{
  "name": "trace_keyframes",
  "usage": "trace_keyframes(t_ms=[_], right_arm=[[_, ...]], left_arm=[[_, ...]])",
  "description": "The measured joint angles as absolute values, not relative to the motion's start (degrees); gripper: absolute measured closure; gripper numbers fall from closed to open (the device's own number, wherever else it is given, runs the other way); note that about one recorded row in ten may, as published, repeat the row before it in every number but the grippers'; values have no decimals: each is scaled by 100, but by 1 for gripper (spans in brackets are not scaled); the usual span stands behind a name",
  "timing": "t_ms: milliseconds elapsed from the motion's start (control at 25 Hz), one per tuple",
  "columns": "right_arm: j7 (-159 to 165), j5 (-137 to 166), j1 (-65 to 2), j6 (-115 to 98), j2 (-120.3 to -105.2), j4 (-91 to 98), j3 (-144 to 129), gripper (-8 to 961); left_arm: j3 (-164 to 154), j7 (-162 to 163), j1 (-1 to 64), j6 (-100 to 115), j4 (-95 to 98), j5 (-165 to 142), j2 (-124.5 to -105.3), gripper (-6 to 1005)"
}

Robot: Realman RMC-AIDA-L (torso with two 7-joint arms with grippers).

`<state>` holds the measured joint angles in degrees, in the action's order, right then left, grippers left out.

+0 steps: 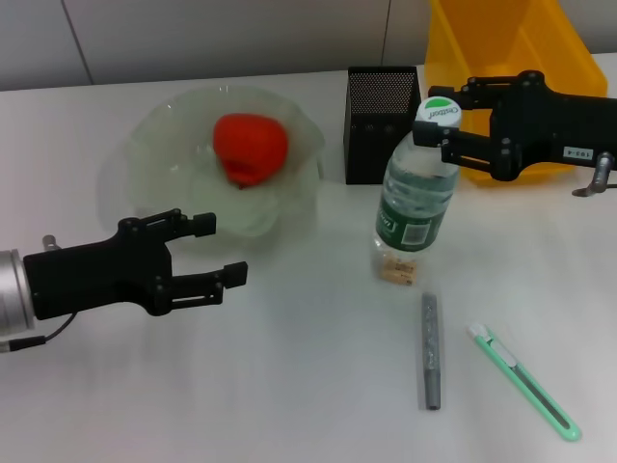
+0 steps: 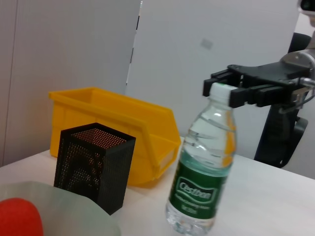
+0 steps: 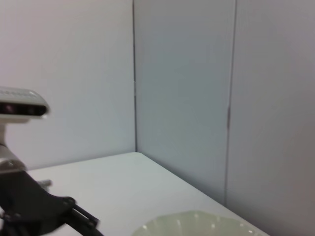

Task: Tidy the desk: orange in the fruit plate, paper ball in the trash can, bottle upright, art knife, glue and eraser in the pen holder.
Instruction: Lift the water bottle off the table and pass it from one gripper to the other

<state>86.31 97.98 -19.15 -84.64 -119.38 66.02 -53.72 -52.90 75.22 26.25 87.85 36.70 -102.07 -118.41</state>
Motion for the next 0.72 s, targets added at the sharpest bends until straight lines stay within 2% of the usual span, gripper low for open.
trace_keyframes(t_ms=[720], right_arm=[[9022, 9788, -2826, -8791, -11918, 5951, -6275, 531]], left_arm=[[-5306, 7672, 2943, 8733, 3271, -10100, -11847, 148]])
